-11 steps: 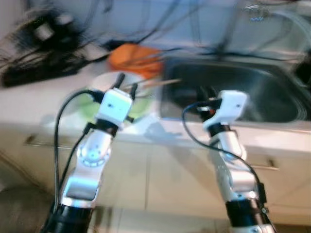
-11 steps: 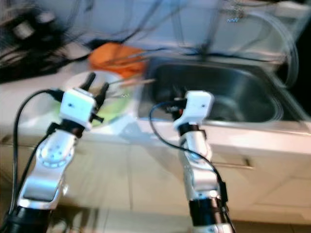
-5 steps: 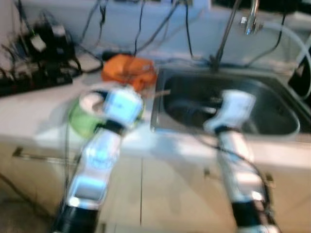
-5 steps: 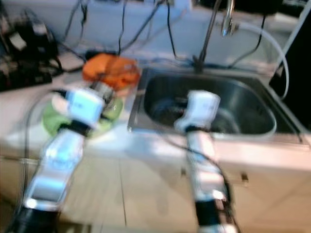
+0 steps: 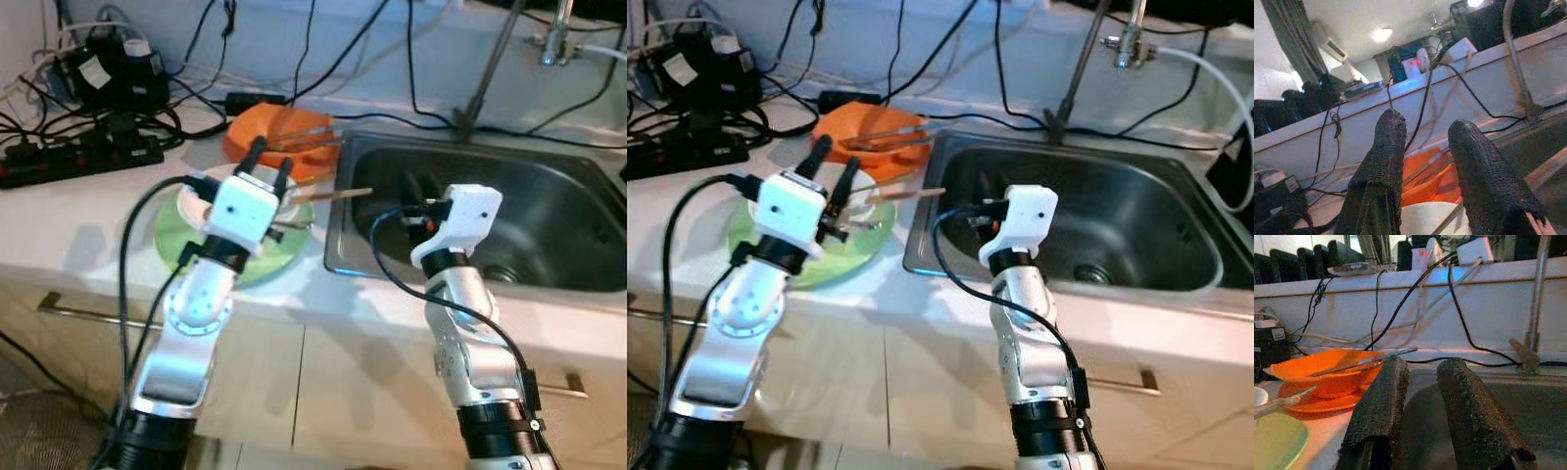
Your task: Kitchen organization
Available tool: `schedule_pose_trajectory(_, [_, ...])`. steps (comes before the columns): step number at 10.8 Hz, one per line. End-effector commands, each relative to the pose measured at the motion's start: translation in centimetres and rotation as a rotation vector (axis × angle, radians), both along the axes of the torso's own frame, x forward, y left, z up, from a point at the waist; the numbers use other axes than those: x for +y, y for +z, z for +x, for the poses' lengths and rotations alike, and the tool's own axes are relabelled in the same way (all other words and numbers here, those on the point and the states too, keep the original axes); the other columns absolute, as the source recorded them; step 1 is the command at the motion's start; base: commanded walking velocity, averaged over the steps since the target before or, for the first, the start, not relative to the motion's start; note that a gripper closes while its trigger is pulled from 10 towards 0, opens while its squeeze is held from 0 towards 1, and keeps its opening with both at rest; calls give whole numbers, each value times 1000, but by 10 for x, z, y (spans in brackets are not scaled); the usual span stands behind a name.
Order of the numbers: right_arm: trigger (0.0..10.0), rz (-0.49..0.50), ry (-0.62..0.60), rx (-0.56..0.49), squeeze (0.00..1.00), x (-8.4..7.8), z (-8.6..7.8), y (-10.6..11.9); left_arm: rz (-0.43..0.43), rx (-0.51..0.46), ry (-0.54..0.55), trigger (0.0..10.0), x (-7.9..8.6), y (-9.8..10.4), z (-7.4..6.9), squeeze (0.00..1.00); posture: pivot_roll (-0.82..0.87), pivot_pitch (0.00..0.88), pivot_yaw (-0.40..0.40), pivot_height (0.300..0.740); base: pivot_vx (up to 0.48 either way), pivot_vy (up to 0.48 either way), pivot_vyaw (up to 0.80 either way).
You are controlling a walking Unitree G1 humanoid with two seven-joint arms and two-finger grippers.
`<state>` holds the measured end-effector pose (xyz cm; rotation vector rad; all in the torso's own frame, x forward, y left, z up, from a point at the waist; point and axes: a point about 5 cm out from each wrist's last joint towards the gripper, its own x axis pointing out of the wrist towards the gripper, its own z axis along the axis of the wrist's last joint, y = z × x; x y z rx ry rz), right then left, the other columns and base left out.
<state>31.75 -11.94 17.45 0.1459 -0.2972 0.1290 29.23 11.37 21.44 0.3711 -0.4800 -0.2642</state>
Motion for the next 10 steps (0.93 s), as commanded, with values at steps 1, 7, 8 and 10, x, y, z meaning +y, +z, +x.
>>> schedule_pose_trajectory(1, [10000, 0, -12, -8, 0, -4, 0, 2, 7, -18, -11, 10000, -3, 3, -2, 0, 205, 3, -44, 740, 0, 0, 0])
schedule_pose_trajectory(7, [10000, 3, -7, -4, 0, -4, 0, 1, 0, -9, -4, 10000, -3, 2, -1, 0, 203, 7, -46, 740, 0, -130, 0])
schedule_pose_trajectory(8, [10000, 3, -7, -2, 0, -4, 0, 1, -4, -9, -4, 10000, -2, 2, -1, 0, 203, 6, -46, 740, 0, 0, 0])
schedule_pose_trajectory(10, [10000, -2, -5, 0, 0, -4, 0, 0, -2, -9, 1, 10000, -2, 2, -1, 0, 203, 6, -47, 740, 0, 0, 0])
